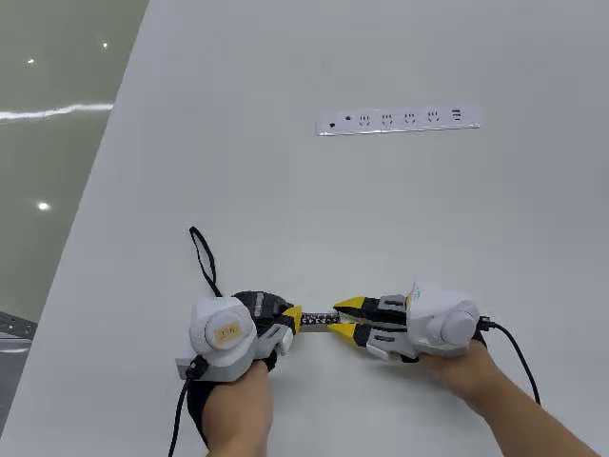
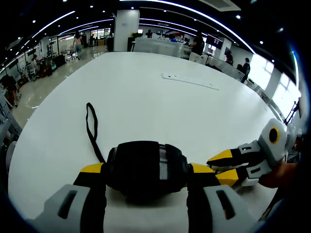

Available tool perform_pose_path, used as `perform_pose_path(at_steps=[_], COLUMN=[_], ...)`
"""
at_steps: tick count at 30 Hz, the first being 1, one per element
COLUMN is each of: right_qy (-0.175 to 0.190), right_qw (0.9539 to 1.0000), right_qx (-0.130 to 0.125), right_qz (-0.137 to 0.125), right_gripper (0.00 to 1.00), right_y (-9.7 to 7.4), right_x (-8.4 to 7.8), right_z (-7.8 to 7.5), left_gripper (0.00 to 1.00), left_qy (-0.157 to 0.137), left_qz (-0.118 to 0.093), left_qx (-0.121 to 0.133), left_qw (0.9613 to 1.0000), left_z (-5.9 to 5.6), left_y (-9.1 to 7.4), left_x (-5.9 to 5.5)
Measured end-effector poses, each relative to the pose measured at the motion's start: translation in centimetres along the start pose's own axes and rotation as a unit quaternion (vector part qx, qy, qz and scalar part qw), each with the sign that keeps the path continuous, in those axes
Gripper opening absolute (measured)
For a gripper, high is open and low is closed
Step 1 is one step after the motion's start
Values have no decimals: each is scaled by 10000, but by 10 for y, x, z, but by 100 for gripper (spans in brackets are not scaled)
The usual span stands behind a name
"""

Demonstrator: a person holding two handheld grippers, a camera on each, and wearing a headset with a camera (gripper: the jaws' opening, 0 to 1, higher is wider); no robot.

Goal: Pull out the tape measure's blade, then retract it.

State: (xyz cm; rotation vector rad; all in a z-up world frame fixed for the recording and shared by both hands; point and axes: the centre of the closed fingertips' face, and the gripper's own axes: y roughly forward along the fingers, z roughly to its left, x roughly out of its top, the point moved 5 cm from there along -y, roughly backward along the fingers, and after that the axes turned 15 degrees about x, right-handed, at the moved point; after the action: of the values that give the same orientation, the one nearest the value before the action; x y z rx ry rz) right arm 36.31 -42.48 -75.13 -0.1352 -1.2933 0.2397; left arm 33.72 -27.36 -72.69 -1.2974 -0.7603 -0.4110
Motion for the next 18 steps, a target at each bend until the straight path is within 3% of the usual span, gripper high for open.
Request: perform_pose_path(at_steps=[18], right_qy=[-30], right_qw=[10000], right_qx=[52], right_qz=[31], right_gripper=[13], right_y=[17], right_x=[5], right_z=[-1], left_gripper=[65], left_qy=[-75], left_qz=[40], left_qx=[-29], left_qw=[10000], left_z=[0], left_y=[0], left_x=[0])
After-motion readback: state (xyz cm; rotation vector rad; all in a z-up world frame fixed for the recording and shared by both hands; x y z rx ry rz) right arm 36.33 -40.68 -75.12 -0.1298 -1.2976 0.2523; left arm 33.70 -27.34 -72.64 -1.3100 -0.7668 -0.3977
